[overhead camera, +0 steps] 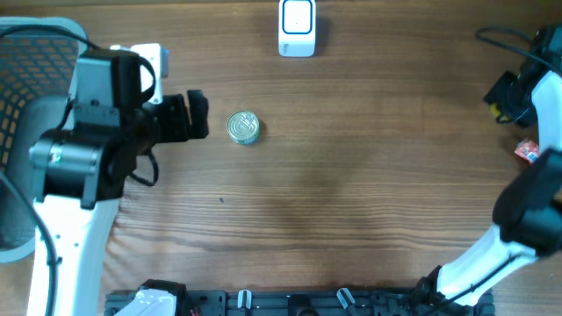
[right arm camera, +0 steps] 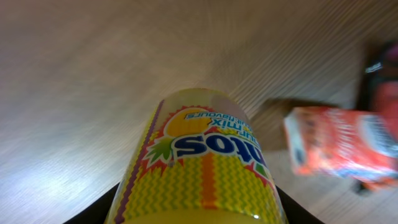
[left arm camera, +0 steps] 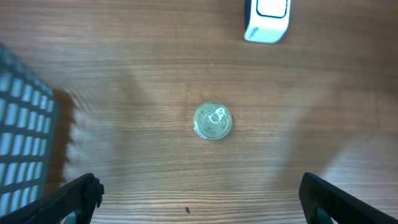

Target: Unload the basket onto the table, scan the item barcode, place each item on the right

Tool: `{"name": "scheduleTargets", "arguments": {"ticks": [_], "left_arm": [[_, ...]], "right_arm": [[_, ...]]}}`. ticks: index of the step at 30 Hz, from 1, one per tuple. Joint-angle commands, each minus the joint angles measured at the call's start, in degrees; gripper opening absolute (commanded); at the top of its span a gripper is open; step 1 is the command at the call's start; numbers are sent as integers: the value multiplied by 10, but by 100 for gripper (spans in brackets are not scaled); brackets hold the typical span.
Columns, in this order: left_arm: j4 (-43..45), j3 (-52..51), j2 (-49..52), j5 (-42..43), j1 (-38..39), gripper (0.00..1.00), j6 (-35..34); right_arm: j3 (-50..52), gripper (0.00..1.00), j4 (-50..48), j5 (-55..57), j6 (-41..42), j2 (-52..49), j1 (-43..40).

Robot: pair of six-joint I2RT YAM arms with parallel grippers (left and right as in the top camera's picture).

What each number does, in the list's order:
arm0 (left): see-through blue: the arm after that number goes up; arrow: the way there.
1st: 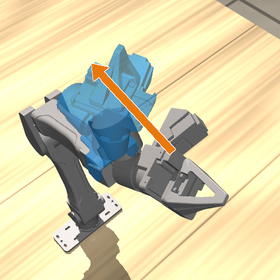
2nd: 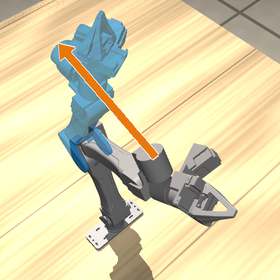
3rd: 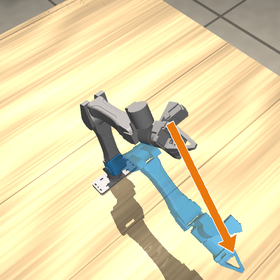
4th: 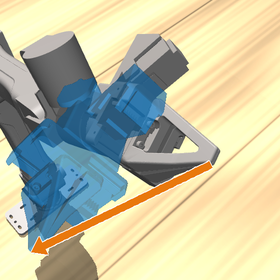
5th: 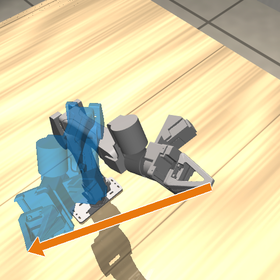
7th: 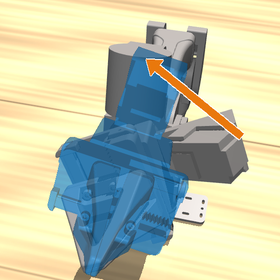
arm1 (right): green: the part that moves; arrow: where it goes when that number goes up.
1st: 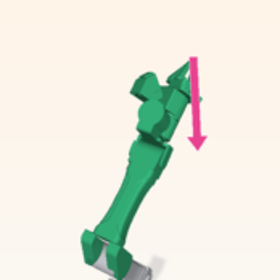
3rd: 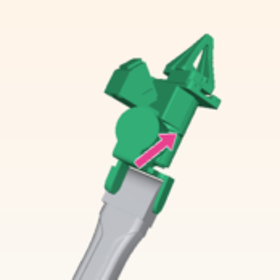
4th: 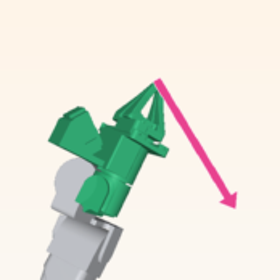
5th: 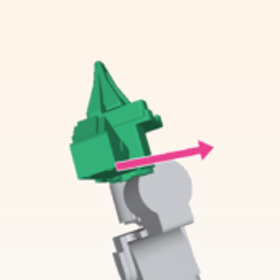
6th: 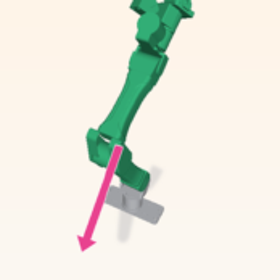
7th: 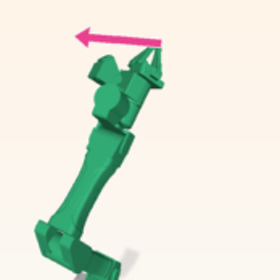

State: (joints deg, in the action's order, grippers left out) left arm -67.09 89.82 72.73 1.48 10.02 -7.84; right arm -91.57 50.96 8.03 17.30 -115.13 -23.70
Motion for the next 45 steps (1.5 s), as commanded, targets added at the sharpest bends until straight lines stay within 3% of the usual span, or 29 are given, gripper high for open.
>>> {"name": "scheduleTargets", "arguments": {"ticks": [1, 3, 7, 9, 14, 18, 26, 32, 36, 39, 41, 45], "left_arm": [[15, 1, 23, 15, 23, 100, -3], [31, 1, 40, 15, 37, 100, -3], [34, 1, 91, 16, 53, 100, -3], [26, 1, 116, 17, 53, 100, 2], [25, 1, 161, 83, 53, 100, 153], [24, 1, 181, 78, 51, 100, 256], [24, 1, 313, 68, 43, 100, 341], [52, 1, 403, 68, 44, 100, 346], [57, 2, 408, 69, 44, 100, 322], [58, 2, 355, 74, 24, 100, 271], [58, 2, 295, 123, -5, 100, 268], [45, 2, 173, 194, -56, 100, 269]], "right_arm": [[2, 56, -14, -30, 9, -75, -17], [2, 57, -14, -30, 9, -101, -24], [-2, 76, -9, -30, 8, -108, -46], [-3, 100, -3, -35, 6, -107, -53], [-16, 100, 16, -104, -39, -82, -56], [-59, 100, 57, -136, -39, -9, -54], [-59, 100, 69, -156, -45, 200, -16], [-59, 100, 94, -156, -37, 254, 22], [-56, 100, 108, -194, -36, 254, 66], [-54, 100, 109, -172, -36, 250, 147], [-54, 100, 94, -176, -27, 248, 202], [-51, 100, 28, -220, 114, 219, 299]]}}
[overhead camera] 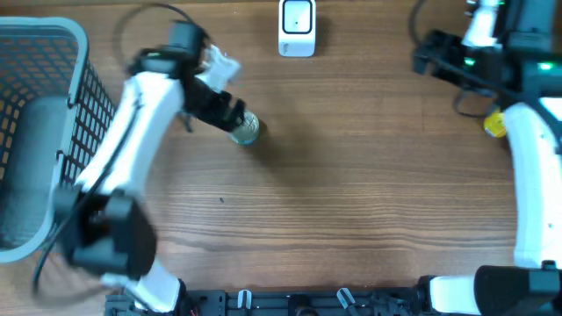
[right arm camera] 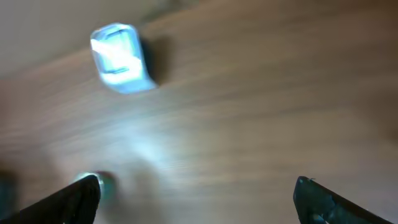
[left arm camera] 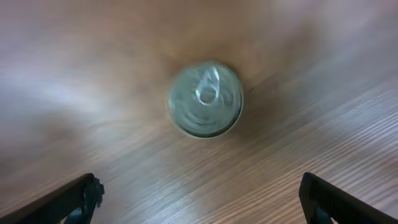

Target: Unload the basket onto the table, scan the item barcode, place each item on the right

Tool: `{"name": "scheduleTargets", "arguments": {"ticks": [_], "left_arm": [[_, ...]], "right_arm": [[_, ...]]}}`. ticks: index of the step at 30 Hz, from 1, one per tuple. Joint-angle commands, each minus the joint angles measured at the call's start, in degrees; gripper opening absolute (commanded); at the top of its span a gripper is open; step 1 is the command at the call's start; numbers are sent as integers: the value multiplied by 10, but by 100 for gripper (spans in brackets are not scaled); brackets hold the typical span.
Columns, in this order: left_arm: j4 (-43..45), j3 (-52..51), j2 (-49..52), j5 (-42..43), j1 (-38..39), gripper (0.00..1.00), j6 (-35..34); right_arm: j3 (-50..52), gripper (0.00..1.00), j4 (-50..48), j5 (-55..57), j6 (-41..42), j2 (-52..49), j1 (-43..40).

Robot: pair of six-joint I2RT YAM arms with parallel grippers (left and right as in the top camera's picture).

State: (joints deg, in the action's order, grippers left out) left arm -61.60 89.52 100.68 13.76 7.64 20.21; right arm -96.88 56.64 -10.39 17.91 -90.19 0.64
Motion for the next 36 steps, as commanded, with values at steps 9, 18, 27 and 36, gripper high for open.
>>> {"name": "scheduleTargets", "arguments": {"ticks": [9, 18, 27, 36], "left_arm": [[-83, 5, -326, 66, -7, 100, 21], [-141, 5, -384, 66, -7, 100, -15], [-145, 5, -381, 66, -7, 100, -50], [-153, 5, -381, 71, -7, 100, -87]], "right_arm": [[1, 100, -77, -30, 443, -213, 256], [-3, 99, -81, -38, 696, -247, 333], [-3, 99, -123, -51, 818, -261, 360], [-4, 99, -205, -98, 848, -369, 373]]}}
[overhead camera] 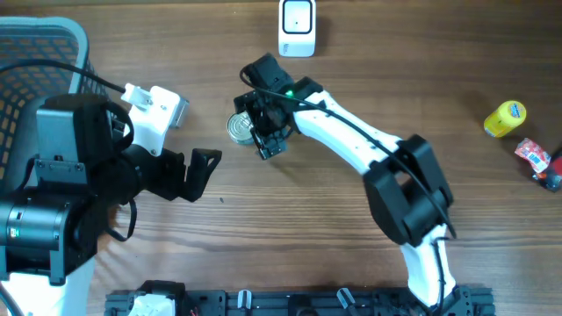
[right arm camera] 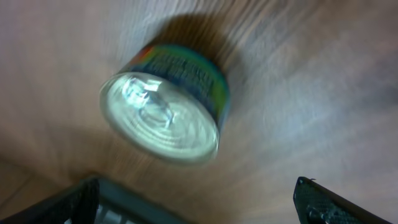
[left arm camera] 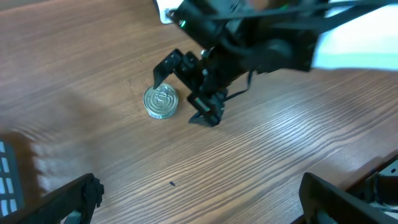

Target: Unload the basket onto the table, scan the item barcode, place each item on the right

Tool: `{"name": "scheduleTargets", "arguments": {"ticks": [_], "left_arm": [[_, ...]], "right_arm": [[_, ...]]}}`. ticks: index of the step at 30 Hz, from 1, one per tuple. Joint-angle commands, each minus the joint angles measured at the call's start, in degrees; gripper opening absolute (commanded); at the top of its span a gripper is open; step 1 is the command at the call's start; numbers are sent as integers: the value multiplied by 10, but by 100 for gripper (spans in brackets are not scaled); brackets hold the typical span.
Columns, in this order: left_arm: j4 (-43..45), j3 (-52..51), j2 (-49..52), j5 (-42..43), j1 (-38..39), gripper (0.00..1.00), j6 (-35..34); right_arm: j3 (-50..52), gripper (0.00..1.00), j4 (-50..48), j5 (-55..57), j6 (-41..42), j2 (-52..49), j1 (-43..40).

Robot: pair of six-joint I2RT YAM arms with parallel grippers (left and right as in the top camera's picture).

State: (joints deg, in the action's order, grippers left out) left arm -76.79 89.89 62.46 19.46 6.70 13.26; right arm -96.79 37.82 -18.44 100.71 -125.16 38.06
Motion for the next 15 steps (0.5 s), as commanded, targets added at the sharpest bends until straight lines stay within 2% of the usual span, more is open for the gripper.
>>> {"name": "scheduleTargets", "arguments": {"ticks": [1, 7, 10, 15], "left_arm": [[-2, 1, 2, 16, 2, 100, -17], [0, -7, 3, 22, 2, 100, -18], [11, -26, 3, 22, 2, 100, -18], [34, -61, 3, 22, 2, 100, -18]], "right_arm": [[-5, 100, -26, -12, 29, -23, -2], [-5, 99, -144, -5, 32, -24, -8], [-5, 99, -142, -2, 47, -25, -9], [-5, 99, -86, 19, 43, -26, -10]]}}
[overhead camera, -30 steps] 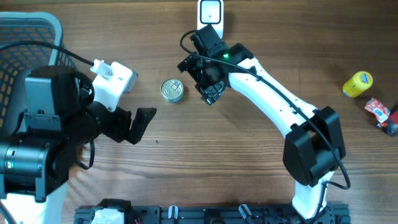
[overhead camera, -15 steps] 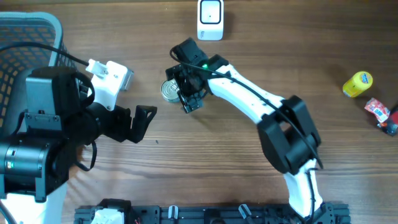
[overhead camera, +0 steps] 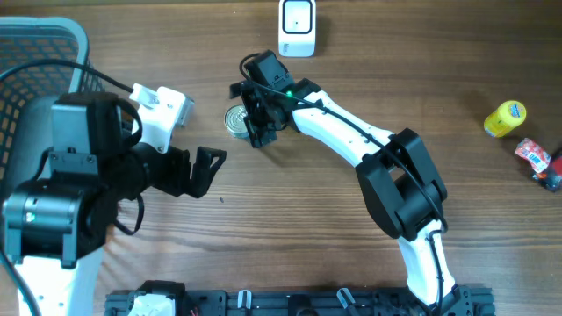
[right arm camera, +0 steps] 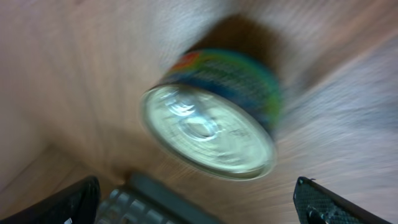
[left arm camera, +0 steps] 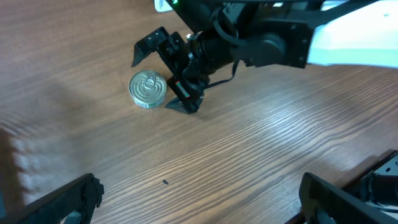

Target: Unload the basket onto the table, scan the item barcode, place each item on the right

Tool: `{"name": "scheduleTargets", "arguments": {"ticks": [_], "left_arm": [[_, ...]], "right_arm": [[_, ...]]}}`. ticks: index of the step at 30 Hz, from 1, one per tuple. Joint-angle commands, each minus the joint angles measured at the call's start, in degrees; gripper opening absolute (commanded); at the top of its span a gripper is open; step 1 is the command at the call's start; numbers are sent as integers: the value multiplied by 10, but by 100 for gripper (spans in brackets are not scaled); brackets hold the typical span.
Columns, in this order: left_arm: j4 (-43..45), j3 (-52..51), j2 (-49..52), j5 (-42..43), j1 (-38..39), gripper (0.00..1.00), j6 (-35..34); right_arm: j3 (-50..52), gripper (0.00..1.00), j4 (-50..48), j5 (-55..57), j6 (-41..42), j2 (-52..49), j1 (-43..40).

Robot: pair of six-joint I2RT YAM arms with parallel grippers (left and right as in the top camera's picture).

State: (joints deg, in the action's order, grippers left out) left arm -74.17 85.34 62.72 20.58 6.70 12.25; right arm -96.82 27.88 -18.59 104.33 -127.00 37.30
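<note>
The tin can (overhead camera: 234,122) stands upright on the table, silver pull-tab lid up, with a blue-green label round its side (right arm camera: 211,124). My right gripper (overhead camera: 248,117) is open right beside the can, one finger on either side of its right half, as the left wrist view also shows (left arm camera: 165,76). In the left wrist view the can (left arm camera: 148,89) lies just left of those fingers. My left gripper (overhead camera: 212,171) is open and empty, lower left of the can. The white barcode scanner (overhead camera: 297,28) stands at the back edge.
A grey mesh basket (overhead camera: 35,39) fills the back left corner, partly under my left arm. A yellow candy bottle (overhead camera: 507,118) and a red packet (overhead camera: 529,151) lie at the far right. My right arm (overhead camera: 351,145) stretches across the table's middle.
My right gripper has shifted a little toward the back and left, closing in on the can, still open. The left arm has moved slightly. The can stands about where it was.
First my left gripper was open to the left of the can, and the yellow bottle sat between my right fingers at the far right. Then the left gripper was over the can and the right gripper was open and empty. Now the left has withdrawn and the right brackets the can.
</note>
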Motion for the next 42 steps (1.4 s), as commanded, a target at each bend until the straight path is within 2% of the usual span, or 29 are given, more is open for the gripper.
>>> {"name": "scheduleTargets", "arguments": {"ticks": [1, 5, 8, 11, 14, 17, 21, 25, 32, 42], "left_arm": [[11, -17, 1, 11, 2, 100, -12], [20, -18, 2, 11, 2, 100, -12], [47, -18, 23, 8, 2, 100, -12], [80, -18, 79, 5, 2, 100, -11], [119, -18, 155, 1, 2, 100, -3], [162, -18, 234, 2, 2, 100, 42], [207, -18, 354, 2, 9, 100, 85], [229, -18, 445, -75, 31, 100, 98], [289, -18, 507, -146, 83, 100, 81], [342, -18, 544, -179, 85, 100, 66]], "right_arm": [[-5, 99, 17, 23, 7, -7, -2], [-5, 99, 18, 27, 1, -14, -2], [-8, 100, 10, 81, -105, -10, -15], [-22, 100, 53, 89, -179, 0, -52], [-35, 100, 83, 83, -289, 33, -119], [-41, 100, 125, 83, -384, 77, -190], [-41, 100, 239, 97, -465, 128, -300], [-41, 100, 303, 107, -542, 132, -363], [-41, 100, 314, 131, -624, 132, -379], [-41, 100, 332, 148, -654, 132, -379]]}}
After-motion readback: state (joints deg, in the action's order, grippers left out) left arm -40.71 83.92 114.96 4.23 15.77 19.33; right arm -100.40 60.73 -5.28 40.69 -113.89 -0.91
